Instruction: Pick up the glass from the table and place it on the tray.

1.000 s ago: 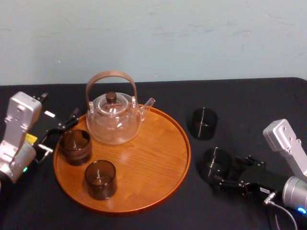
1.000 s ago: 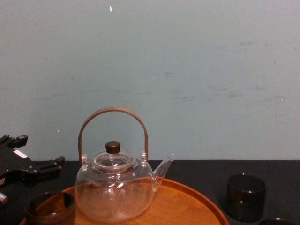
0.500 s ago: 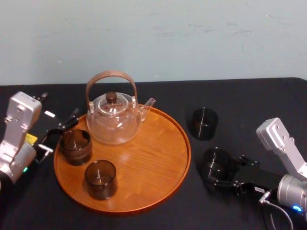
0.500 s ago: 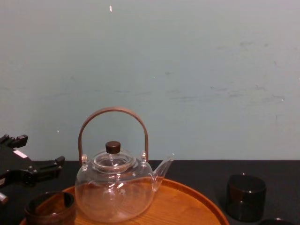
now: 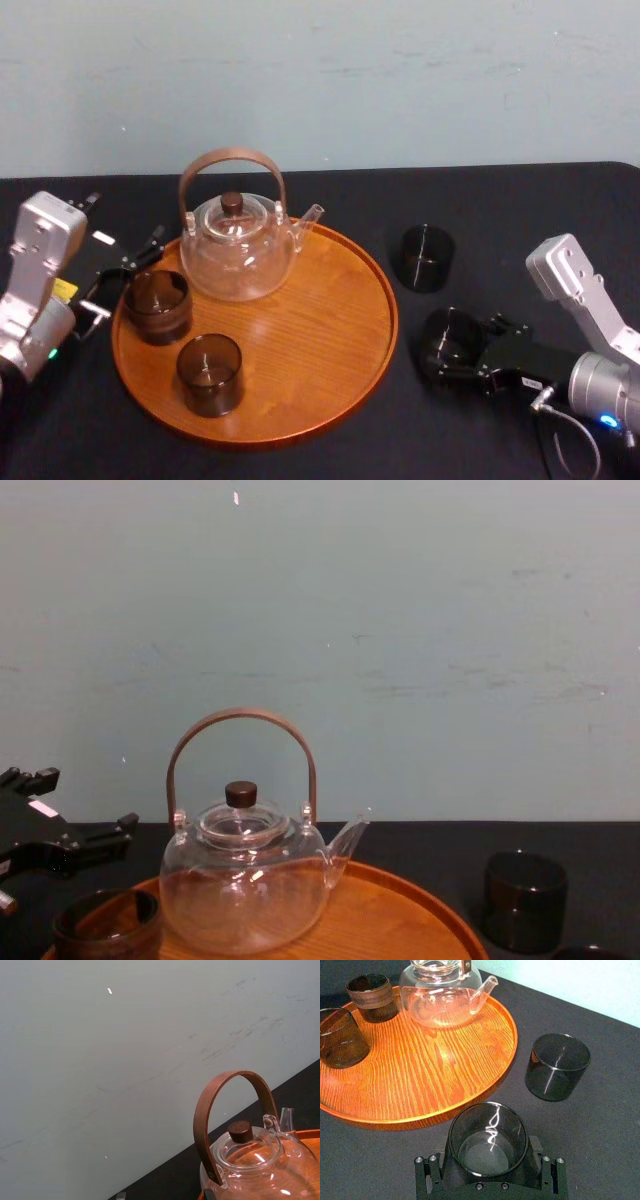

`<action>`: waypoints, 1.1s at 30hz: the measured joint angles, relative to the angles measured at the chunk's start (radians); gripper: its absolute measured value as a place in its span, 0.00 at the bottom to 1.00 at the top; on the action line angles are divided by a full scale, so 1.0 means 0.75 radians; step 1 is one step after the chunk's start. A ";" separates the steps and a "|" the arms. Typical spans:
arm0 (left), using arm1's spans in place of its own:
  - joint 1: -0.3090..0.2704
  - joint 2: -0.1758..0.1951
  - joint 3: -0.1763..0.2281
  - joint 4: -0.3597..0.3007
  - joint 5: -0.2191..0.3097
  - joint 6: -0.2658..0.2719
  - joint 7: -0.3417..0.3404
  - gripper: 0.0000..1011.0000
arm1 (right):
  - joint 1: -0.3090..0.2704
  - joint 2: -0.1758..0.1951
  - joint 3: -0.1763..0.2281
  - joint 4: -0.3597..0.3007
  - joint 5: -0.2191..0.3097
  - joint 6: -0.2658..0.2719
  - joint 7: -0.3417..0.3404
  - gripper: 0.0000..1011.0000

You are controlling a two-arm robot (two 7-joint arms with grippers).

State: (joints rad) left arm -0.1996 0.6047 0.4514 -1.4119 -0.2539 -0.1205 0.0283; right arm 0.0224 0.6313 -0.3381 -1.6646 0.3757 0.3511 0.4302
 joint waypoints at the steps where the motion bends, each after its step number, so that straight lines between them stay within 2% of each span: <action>1: 0.000 0.000 0.000 0.000 0.000 0.000 0.000 0.99 | 0.005 -0.002 -0.003 0.003 0.000 0.001 0.001 0.99; 12: 0.000 0.000 0.000 0.000 0.000 0.000 0.000 0.99 | 0.056 -0.014 -0.040 0.034 -0.008 0.000 0.010 0.99; 24: 0.000 0.000 0.000 0.000 0.000 0.000 0.000 0.99 | 0.054 -0.013 -0.036 0.033 -0.009 -0.001 0.010 0.99; 29: 0.000 0.000 0.000 0.000 0.000 0.000 0.000 0.99 | 0.053 -0.013 -0.035 0.032 -0.009 -0.001 0.010 0.90; 33: 0.000 0.000 0.000 0.000 0.000 0.000 0.000 0.99 | 0.053 -0.013 -0.034 0.032 -0.009 -0.001 0.010 0.89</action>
State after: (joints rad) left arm -0.1995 0.6047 0.4514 -1.4119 -0.2539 -0.1205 0.0283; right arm 0.0620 0.6215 -0.3636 -1.6405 0.3689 0.3505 0.4376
